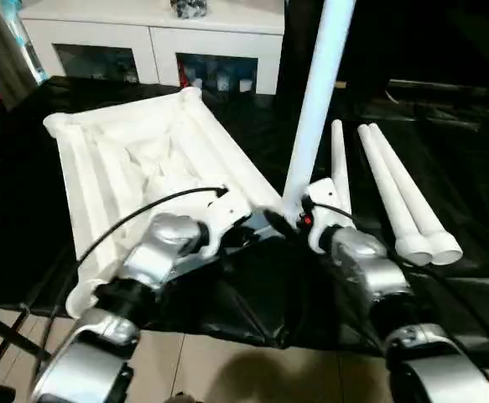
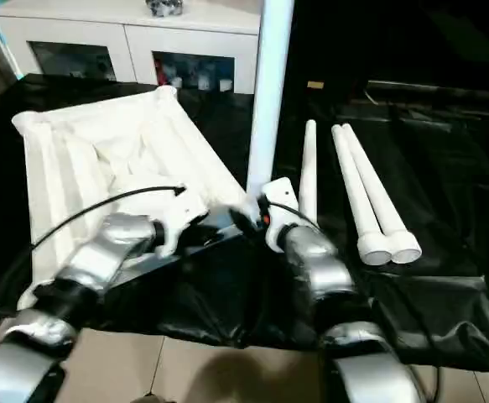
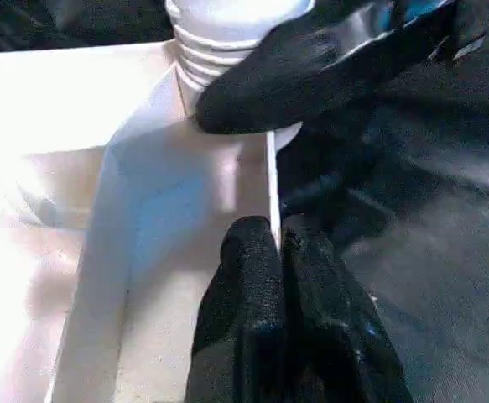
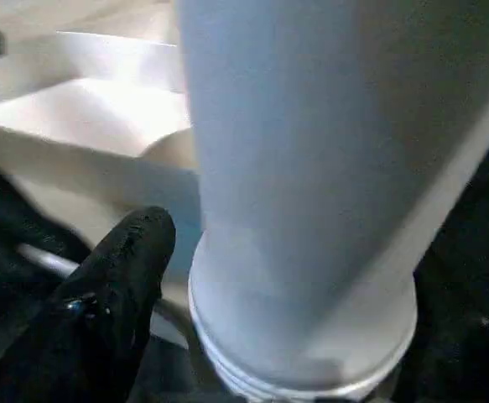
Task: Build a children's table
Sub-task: Rotate leg to tighten
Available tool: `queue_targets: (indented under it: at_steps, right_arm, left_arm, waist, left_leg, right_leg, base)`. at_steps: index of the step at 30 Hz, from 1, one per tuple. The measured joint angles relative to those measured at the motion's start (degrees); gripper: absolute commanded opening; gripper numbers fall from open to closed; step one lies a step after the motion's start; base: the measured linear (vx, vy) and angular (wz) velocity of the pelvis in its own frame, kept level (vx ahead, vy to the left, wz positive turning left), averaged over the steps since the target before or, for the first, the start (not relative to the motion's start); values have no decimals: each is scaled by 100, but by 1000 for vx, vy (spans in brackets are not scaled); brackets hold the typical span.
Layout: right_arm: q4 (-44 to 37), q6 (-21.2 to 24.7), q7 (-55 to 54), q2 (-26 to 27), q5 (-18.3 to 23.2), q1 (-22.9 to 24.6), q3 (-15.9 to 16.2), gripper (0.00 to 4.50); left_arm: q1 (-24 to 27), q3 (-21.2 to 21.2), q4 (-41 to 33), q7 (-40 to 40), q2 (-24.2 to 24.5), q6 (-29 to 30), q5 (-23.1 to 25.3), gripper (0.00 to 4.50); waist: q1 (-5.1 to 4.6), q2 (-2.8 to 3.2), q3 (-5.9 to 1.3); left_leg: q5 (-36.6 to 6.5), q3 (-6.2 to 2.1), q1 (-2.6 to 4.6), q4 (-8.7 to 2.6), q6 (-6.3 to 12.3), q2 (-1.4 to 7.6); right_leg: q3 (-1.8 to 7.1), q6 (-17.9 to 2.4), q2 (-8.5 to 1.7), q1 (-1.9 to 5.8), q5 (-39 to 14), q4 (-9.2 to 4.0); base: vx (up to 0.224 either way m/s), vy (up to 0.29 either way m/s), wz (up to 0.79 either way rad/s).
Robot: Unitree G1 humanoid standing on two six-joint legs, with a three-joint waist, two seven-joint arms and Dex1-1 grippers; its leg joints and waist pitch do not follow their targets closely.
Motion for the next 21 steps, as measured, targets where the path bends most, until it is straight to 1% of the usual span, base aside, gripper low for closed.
queue_targets:
  at_steps: [5,7,11,13,14,18,20,21]
  right_arm:
    - [-523,190,1024,-404,133,279,218,387]
    - [-660,228,1304,-494,198,369,257,387]
    - [-1108,369,1954,-790,279,595,451,387]
    - [-1403,511,2298,-949,325,728,552,362]
    - [-1494,565,2401,-993,349,771,583,362]
    - [-1738,777,2743,-1075,451,870,690,324]
    - [-1818,863,2802,-1104,469,894,710,318]
    - [-1949,951,2877,-1164,486,947,754,302]
  left_arm:
    - [59,-66,-57,-539,235,-206,-112,0]
    - [91,-87,-98,-704,298,-244,-157,0]
    - [143,-141,-201,-1114,458,-278,-234,0]
    - [174,-176,-247,-1357,545,-302,-291,0]
    - [182,-199,-260,-1441,573,-316,-316,0]
    - [229,-264,-327,-1799,689,-375,-381,0]
    - [236,-281,-363,-1890,723,-380,-381,0]
    - [257,-297,-402,-1978,749,-380,-391,0]
  waist:
    - [96,0,0]
    - [129,0,0]
    - [167,0,0]
    - [188,0,0]
    - [198,0,0]
    - [211,0,0]
    - [215,-1,1]
    - [225,-1,1]
  left_leg:
    - [-8,3,-13,10,13,0]
    - [-10,3,-13,15,15,1]
    - [-10,3,-12,16,15,1]
    - [-10,3,-12,15,15,1]
    - [-10,3,-11,15,15,1]
    - [-10,3,-11,15,15,1]
    - [-10,3,-11,16,15,1]
    - [-10,3,-12,16,15,1]
  right_leg:
    - [0,1,0,-5,-1,0]
    - [0,1,0,-4,-1,0]
    - [0,3,-1,-2,-2,0]
    - [0,9,-1,-2,-6,0]
    - [0,19,-1,-2,-12,0]
    - [0,20,-1,-3,-12,0]
    - [0,23,-1,-3,-14,0]
    - [0,25,-1,-3,-15,0]
  base:
    - [0,0,0]
    - [0,0,0]
    - [0,0,0]
    - [0,0,0]
    - [0,0,0]
    - [0,0,0]
    - [0,0,0]
    - [0,0,0]
